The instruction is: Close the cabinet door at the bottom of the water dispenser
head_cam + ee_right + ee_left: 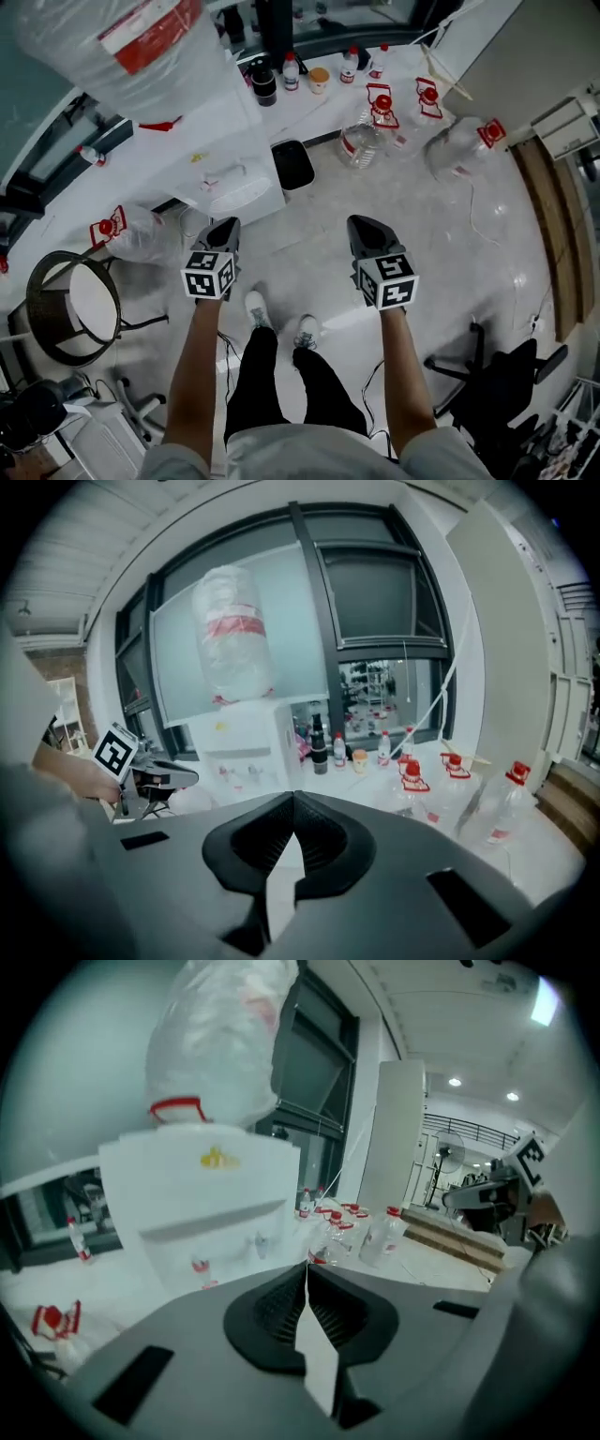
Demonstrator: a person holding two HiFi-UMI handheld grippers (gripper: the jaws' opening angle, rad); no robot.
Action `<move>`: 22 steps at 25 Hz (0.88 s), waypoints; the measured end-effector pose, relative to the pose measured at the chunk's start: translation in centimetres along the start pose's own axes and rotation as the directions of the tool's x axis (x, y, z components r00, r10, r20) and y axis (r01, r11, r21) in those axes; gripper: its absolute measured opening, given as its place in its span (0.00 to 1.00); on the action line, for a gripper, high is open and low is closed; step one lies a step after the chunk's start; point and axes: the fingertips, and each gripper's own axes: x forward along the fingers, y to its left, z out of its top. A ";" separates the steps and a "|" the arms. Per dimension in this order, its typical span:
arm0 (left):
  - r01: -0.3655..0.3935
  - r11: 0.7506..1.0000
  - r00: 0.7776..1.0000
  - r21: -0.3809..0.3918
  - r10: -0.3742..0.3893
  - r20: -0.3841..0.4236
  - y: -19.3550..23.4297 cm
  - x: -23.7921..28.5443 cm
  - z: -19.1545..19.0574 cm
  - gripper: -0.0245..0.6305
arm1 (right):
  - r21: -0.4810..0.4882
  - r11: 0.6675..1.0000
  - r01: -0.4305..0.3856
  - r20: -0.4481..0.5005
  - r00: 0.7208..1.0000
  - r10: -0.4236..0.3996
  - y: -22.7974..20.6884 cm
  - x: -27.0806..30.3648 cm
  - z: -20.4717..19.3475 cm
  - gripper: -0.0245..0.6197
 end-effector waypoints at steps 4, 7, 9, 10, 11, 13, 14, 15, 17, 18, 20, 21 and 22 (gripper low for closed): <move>-0.032 0.991 0.998 0.127 0.026 0.048 0.6 -7.9 5.9 0.08 | -0.135 0.990 -0.028 0.039 0.999 0.034 3.8 -3.7 6.7 0.08; -0.063 0.982 0.993 0.175 0.045 0.108 1.1 -13.1 10.4 0.08 | -0.223 0.975 0.002 0.069 0.998 0.013 5.8 -6.3 11.1 0.08; -0.076 0.976 0.988 0.203 0.047 0.144 1.5 -16.3 13.0 0.08 | -0.250 0.968 0.014 0.103 0.995 0.012 7.4 -8.0 13.8 0.08; -0.082 0.973 0.986 0.215 0.047 0.162 1.6 -17.8 14.2 0.08 | -0.270 0.963 0.021 0.118 0.993 0.011 8.3 -8.7 15.1 0.08; -0.087 0.970 0.983 0.228 0.046 0.180 1.9 -19.3 15.3 0.08 | -0.295 0.955 0.029 0.127 0.992 0.009 9.2 -9.3 16.3 0.08; -0.101 0.958 0.975 0.267 0.042 0.216 2.3 -22.1 17.7 0.08 | -0.347 0.936 0.048 0.139 0.990 0.001 11.1 -10.3 18.6 0.08; -0.110 0.949 0.972 0.296 0.040 0.233 2.5 -23.4 18.9 0.08 | -0.368 0.928 0.057 0.151 0.989 -0.001 12.1 -10.8 19.9 0.08; -0.121 0.936 0.968 0.330 0.038 0.248 2.5 -24.7 20.1 0.08 | -0.381 0.922 0.064 0.172 0.985 0.003 13.1 -11.3 21.3 0.08; -0.135 0.907 0.962 0.399 0.024 0.272 2.4 -27.1 22.3 0.08 | -0.396 0.916 0.070 0.219 0.976 0.020 15.4 -12.3 24.2 0.08; -0.139 0.894 0.959 0.426 0.014 0.283 2.3 -28.3 23.4 0.08 | -0.400 0.914 0.070 0.238 0.971 0.029 16.6 -12.8 25.4 0.08; -0.149 0.877 0.949 0.457 -0.004 0.316 2.3 -30.3 25.5 0.08 | -0.405 0.911 0.077 0.271 0.962 0.040 18.3 -13.6 27.5 0.08; -0.158 0.875 0.940 0.458 -0.009 0.341 2.5 -31.2 26.8 0.08 | -0.409 0.909 0.084 0.287 0.957 0.041 19.0 -13.8 28.4 0.08; -0.166 0.876 0.930 0.453 -0.014 0.367 2.7 -32.0 27.9 0.08 | -0.411 0.907 0.090 0.301 0.953 0.042 19.6 -13.9 29.1 0.08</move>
